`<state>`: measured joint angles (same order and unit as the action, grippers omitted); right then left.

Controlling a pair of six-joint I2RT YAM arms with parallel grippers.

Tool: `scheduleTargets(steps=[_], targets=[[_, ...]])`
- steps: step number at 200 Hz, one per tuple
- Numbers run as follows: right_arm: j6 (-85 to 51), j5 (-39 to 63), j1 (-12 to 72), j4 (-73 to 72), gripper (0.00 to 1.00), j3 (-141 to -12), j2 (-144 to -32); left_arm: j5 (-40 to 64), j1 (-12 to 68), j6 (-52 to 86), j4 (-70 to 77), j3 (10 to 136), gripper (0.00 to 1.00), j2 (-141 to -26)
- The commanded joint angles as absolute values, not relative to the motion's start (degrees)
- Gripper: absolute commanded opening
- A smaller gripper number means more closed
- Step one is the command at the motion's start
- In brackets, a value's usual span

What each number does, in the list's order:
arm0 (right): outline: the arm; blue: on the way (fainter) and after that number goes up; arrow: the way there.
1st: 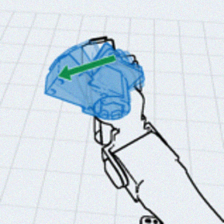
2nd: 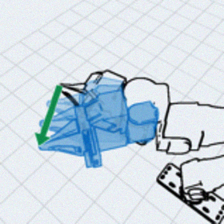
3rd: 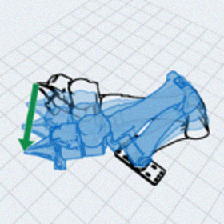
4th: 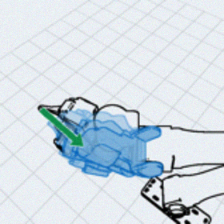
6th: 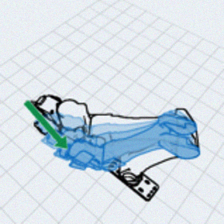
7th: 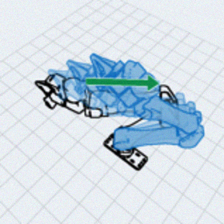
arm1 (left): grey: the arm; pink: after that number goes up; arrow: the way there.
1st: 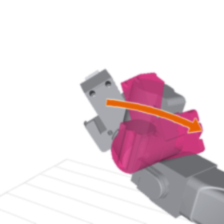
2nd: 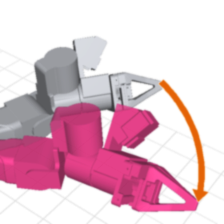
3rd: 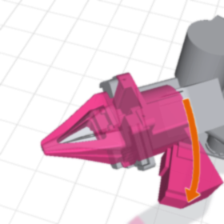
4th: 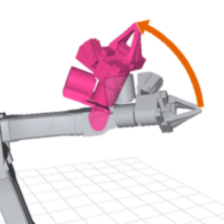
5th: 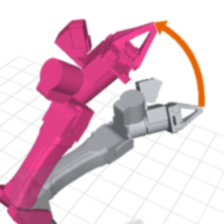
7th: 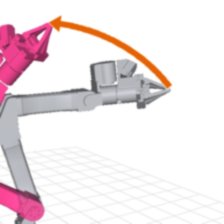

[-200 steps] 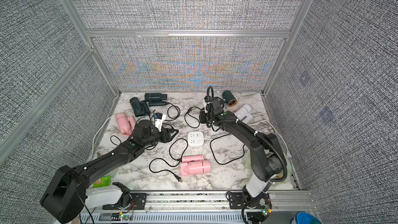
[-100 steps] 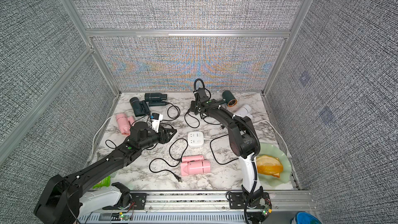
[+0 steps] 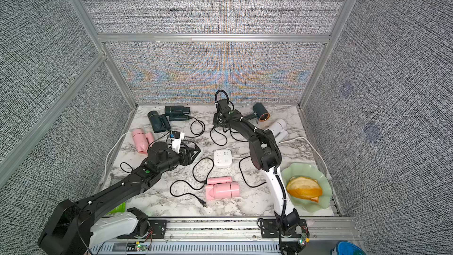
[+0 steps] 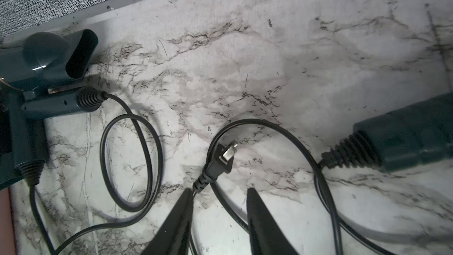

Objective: Charge the blow dryers
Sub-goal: Pick up the plug from the center of the board.

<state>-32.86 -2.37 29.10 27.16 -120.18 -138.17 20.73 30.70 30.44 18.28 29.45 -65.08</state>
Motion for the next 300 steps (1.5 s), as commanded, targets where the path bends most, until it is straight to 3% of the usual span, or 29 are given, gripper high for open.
scheduleTargets(steps=[1, 52, 194, 300], targets=[[-33.3, -2.0, 29.2, 29.7, 0.41, -122.0, -138.8, 21.1, 30.7, 29.6, 18.9, 29.3, 0.58, -64.6], [-29.2, 0.4, 26.5, 22.9, 0.41, -109.5, -130.5, 20.1, 30.6, 29.6, 18.5, 28.7, 0.58, -64.3], [-31.0, 3.9, 27.8, 29.3, 0.48, -125.9, -143.2, 22.1, 30.7, 30.6, 18.8, 29.7, 0.58, -65.8], [-33.4, 3.8, 28.0, 30.6, 0.49, -128.8, -147.4, 22.3, 30.7, 30.8, 19.8, 29.4, 0.58, -66.6]])
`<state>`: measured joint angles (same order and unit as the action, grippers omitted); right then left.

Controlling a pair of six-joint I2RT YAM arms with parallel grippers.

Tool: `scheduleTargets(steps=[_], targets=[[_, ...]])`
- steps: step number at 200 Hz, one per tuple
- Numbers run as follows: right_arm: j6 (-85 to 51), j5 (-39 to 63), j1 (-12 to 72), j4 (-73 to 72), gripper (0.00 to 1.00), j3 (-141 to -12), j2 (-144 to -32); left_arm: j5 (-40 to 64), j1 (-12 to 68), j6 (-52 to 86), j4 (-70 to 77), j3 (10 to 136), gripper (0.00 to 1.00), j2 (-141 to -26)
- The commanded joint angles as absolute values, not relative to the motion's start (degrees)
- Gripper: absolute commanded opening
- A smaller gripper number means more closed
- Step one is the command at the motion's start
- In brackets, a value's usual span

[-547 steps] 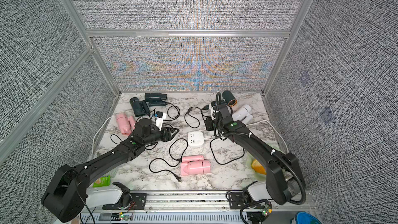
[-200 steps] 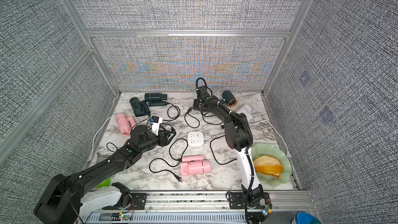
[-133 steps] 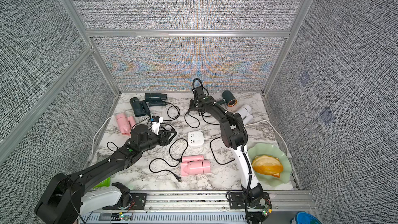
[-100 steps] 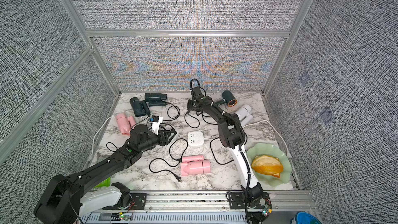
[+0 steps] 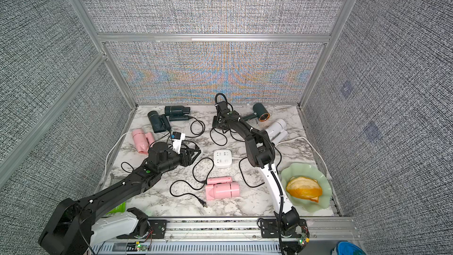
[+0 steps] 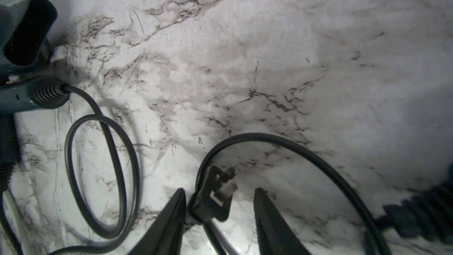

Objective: Charge the blow dryers
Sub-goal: Pick up the plug from the center of the board.

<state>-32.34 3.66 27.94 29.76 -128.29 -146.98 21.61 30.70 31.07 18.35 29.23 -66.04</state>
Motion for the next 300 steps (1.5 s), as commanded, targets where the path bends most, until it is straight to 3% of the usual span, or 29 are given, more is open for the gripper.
scheduleTargets(steps=[1, 33, 72, 121, 172, 274, 300], targets=[[-33.3, 3.8, 28.0, 30.6, 0.48, -128.8, -147.5, 22.4, 30.7, 30.8, 19.8, 29.4, 0.58, -66.6], [-33.6, 5.1, 28.1, 28.4, 0.45, -127.1, -146.6, 22.6, 30.8, 31.0, 19.9, 29.2, 0.58, -66.5], [-34.0, 5.6, 28.0, 24.2, 0.3, -122.9, -142.8, 22.7, 30.7, 31.4, 19.5, 28.9, 0.58, -65.5], [-33.7, 5.8, 27.9, 19.3, 0.21, -117.6, -137.9, 22.8, 30.7, 31.6, 18.7, 28.3, 0.58, -64.2], [-31.7, 5.2, 27.2, 13.3, 0.2, -105.6, -127.9, 23.9, 31.2, 32.4, 20.0, 28.5, 0.58, -65.1], [-26.8, 15.2, 25.0, 1.3, 0.19, -72.4, -97.9, 28.2, 31.8, 33.1, 23.3, 33.7, 0.56, -72.9], [-25.3, 15.4, 24.9, 2.2, 0.18, -68.1, -92.9, 29.0, 32.5, 32.2, 22.2, 35.9, 0.49, -74.2]])
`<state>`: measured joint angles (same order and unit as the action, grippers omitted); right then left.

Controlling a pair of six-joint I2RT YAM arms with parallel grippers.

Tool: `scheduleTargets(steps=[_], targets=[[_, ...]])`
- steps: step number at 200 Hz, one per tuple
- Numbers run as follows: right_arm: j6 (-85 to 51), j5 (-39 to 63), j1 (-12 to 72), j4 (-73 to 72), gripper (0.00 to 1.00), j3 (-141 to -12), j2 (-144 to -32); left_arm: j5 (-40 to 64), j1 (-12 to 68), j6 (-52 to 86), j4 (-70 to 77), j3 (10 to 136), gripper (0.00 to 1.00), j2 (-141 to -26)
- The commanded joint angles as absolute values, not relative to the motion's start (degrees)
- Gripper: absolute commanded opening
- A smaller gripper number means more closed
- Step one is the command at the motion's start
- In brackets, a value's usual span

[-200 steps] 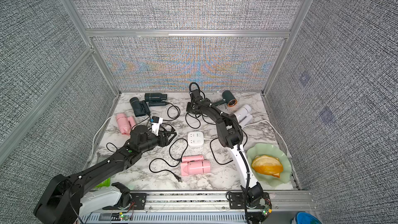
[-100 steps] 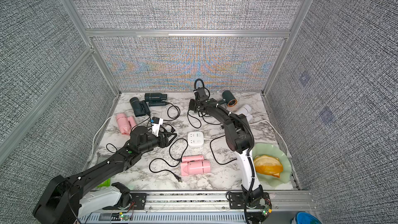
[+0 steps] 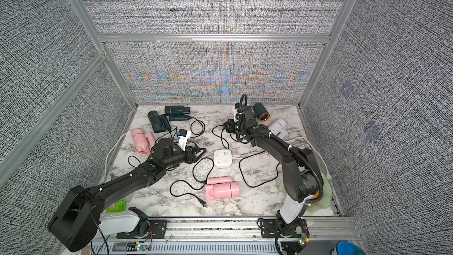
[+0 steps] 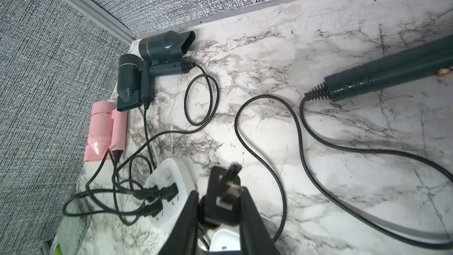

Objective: Charge the blow dryers
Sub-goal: Pick up the plug from the center of the board.

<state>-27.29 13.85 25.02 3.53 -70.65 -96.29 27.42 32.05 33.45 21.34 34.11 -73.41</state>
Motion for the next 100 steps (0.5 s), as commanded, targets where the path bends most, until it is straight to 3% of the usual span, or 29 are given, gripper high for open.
scheduleTargets(steps=[1, 100], targets=[[-25.2, 15.5, 24.9, 2.2, 0.18, -67.9, -92.8, 29.0, 32.5, 32.2, 22.1, 36.0, 0.49, -74.2], [-34.7, 25.1, 24.9, -7.8, 0.18, -59.6, -87.3, 27.2, 36.1, 30.1, 20.7, 46.4, 0.48, -83.0]])
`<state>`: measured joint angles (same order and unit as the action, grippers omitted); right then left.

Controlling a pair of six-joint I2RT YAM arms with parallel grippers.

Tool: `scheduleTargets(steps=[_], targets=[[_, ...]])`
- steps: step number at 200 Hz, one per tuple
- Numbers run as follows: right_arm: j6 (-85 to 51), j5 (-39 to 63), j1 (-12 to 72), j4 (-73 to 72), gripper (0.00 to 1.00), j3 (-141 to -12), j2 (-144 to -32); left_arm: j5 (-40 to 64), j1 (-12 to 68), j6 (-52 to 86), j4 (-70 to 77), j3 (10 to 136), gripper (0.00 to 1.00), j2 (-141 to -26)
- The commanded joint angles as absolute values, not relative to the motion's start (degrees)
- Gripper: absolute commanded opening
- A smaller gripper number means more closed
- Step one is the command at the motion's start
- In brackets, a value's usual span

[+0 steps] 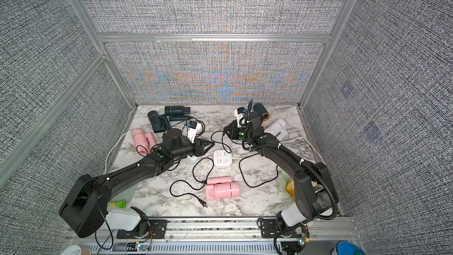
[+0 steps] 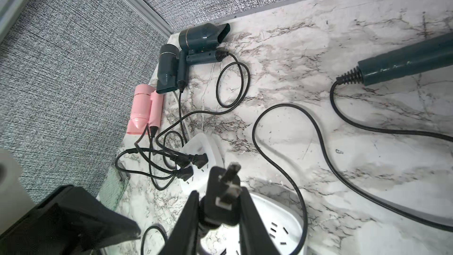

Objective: Charge the blow dryers
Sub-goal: Pick up the plug from the center of the board.

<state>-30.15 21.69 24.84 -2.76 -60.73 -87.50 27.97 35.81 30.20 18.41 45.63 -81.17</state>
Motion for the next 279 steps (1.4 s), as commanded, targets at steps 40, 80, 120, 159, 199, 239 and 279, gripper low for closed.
scheduleTargets(steps=[40, 80, 120, 159, 199, 239, 279], targets=[[-36.9, 27.2, 24.8, -10.9, 0.18, -57.6, -86.9, 26.7, 37.0, 30.4, 22.3, 48.2, 0.47, -86.5], [-38.1, 28.8, 25.3, -11.5, 0.18, -57.6, -87.9, 26.5, 37.6, 29.8, 22.3, 50.1, 0.44, -89.6], [-38.3, 29.4, 26.1, -11.4, 0.18, -58.0, -88.4, 25.6, 37.7, 30.0, 22.7, 50.9, 0.4, -91.1], [-37.9, 28.9, 26.6, -10.4, 0.18, -58.6, -88.7, 25.4, 37.8, 30.4, 23.1, 50.9, 0.31, -91.8], [-37.7, 28.1, 27.0, -9.7, 0.18, -59.0, -89.0, 25.0, 37.8, 30.7, 23.0, 50.5, 0.22, -91.4], [-37.7, 27.7, 27.1, -9.4, 0.22, -59.0, -89.2, 25.3, 37.8, 30.7, 22.7, 50.4, 0.14, -91.1], [-37.5, 27.0, 27.1, -8.7, 0.37, -59.2, -89.0, 25.2, 37.8, 30.8, 22.4, 50.4, 0.11, -90.9]])
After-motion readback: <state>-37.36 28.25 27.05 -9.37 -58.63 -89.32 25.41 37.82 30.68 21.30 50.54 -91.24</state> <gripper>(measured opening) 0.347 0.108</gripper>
